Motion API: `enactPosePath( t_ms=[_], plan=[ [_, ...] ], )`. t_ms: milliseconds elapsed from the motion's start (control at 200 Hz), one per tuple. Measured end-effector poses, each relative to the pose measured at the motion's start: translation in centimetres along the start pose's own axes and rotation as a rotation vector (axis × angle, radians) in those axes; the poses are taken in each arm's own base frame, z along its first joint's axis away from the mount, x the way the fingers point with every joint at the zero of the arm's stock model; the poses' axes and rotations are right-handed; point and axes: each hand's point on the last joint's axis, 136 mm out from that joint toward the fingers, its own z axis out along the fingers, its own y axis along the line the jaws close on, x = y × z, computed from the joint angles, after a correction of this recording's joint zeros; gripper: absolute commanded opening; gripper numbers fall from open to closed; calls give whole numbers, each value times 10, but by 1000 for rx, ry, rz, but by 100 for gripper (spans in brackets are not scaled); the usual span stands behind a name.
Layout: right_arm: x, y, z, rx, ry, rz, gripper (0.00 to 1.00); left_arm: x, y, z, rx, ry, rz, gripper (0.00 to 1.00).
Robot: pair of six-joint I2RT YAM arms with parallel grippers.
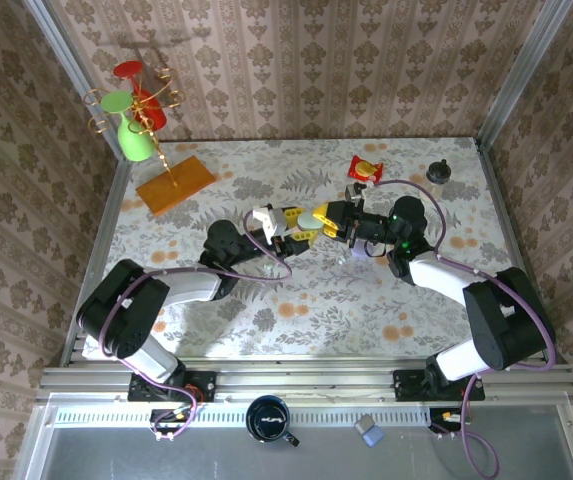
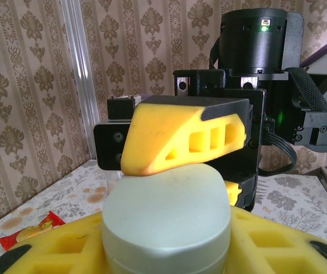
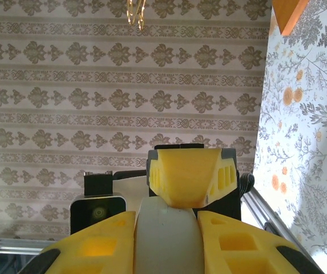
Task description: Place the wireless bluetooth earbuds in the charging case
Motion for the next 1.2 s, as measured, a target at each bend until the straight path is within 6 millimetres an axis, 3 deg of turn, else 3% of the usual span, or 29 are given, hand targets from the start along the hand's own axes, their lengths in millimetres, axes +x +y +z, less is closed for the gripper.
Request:
enactPosePath(
  t_ms=[565, 630, 710, 800, 1020, 1200],
  plan=[
    [1, 2, 0, -9, 8, 14, 6, -1, -2, 0, 8, -6, 10, 39],
    [1, 3, 0, -11, 7, 15, 18, -2, -2, 0, 8, -8, 15, 32],
    [1, 3, 0, -10, 7, 13, 37, -2, -2, 0, 11, -8, 15, 32],
    [0, -1, 0, 8, -4, 11, 49, -1, -2, 0, 14, -3, 10, 32],
    [0, -4, -11, 133, -74, -68, 58, 5, -6, -6, 23, 13, -5, 32],
    [-3, 15, -24, 236, -132, -345, 64, 7, -10, -17, 23, 49, -33, 33]
  ],
)
